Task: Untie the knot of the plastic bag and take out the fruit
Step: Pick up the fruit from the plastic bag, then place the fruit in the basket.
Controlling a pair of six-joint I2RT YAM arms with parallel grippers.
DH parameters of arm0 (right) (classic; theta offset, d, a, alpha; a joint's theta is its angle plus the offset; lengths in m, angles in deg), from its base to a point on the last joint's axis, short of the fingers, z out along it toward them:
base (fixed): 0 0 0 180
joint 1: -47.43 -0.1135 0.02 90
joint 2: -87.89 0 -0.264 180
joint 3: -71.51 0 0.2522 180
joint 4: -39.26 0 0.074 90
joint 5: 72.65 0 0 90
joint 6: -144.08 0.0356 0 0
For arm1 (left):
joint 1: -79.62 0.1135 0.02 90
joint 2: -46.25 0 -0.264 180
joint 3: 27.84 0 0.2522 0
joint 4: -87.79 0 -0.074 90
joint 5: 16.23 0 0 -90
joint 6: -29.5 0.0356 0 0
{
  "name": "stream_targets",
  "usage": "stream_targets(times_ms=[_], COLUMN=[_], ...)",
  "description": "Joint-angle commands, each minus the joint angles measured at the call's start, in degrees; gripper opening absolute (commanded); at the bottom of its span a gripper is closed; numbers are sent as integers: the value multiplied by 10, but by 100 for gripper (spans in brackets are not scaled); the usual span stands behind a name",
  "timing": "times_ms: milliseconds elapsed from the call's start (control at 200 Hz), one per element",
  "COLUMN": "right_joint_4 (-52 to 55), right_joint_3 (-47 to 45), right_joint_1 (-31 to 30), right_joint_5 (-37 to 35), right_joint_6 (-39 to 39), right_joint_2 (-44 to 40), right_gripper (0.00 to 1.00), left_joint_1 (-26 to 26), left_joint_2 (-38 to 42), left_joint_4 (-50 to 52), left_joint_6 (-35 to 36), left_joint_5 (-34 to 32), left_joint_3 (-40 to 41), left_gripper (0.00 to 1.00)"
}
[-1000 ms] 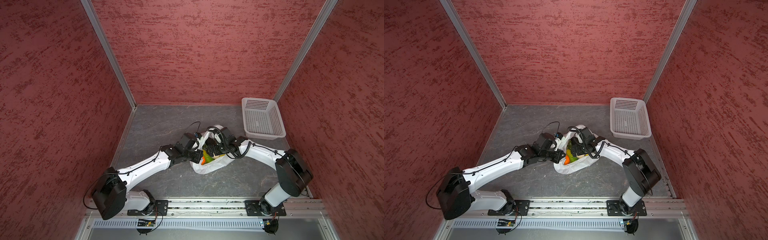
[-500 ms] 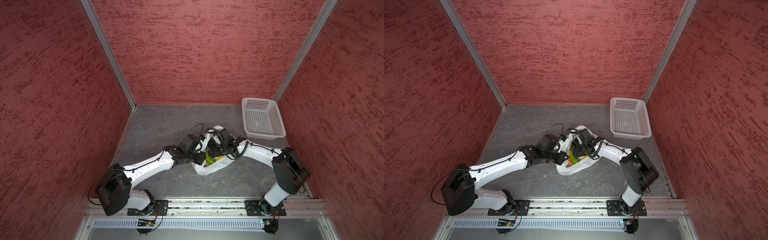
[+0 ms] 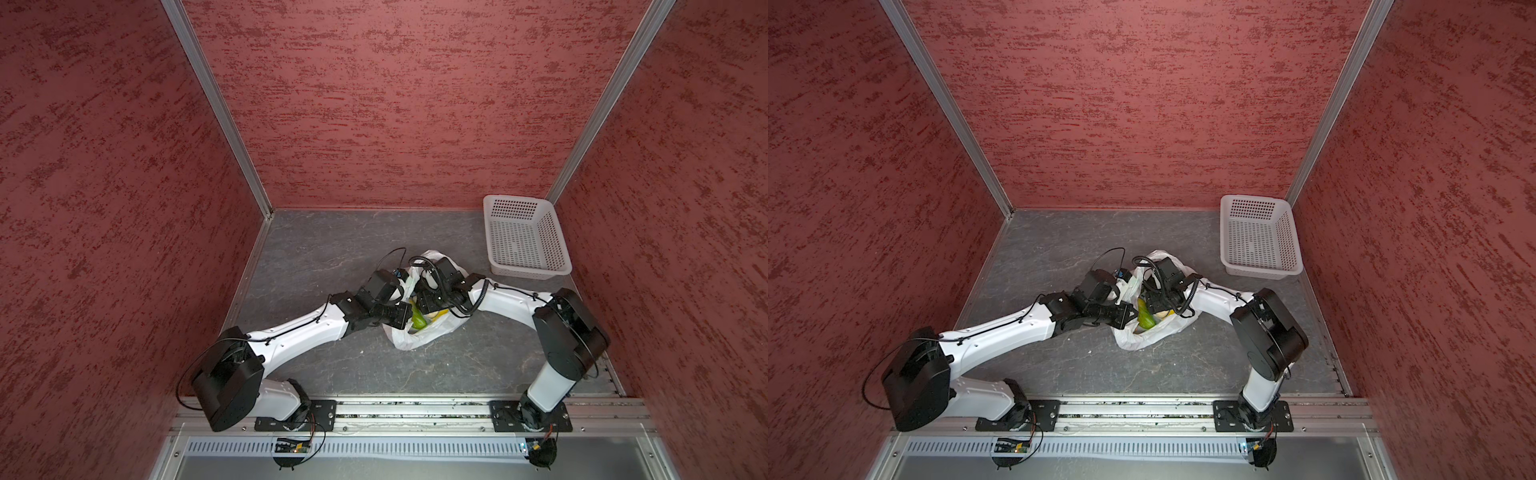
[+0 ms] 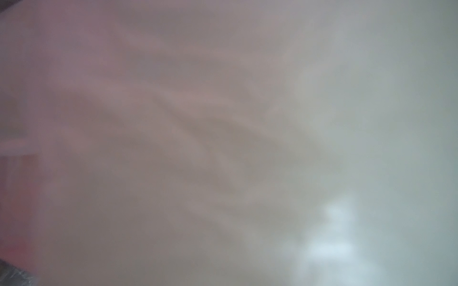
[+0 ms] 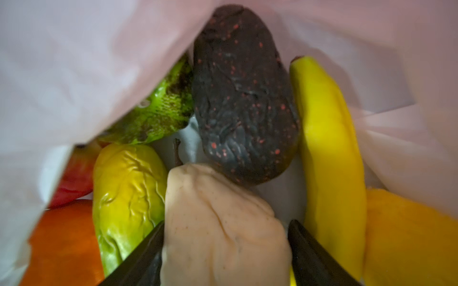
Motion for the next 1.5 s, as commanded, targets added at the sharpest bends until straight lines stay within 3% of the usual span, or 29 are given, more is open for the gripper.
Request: stream_targets(times_ms=[0, 115, 426, 1122, 1493], right_joint_4=[-6, -19, -18, 99, 262], right_joint_3=[-14, -21, -24, 14, 174], right_joint_1=[-6, -8, -16, -76, -63], right_joint_5=[-26, -29, -19, -21, -68], right_joint_6=[5, 11, 12, 103, 84], right_joint_2=[10, 10, -15, -198, -251], right_gripper=[72, 66, 39, 36, 34], left_joint_1=[7, 14, 31, 54, 60], left_joint_2=[5, 11, 19, 4, 8], left_joint_4=[-26, -30, -35, -20, -10], left_joint_6=[-14, -20, -28, -18, -11], left_joint_5=[2, 5, 9, 20, 20], left_joint_3=[9, 14, 9, -25, -26], left_gripper=[0, 0, 0, 0, 0])
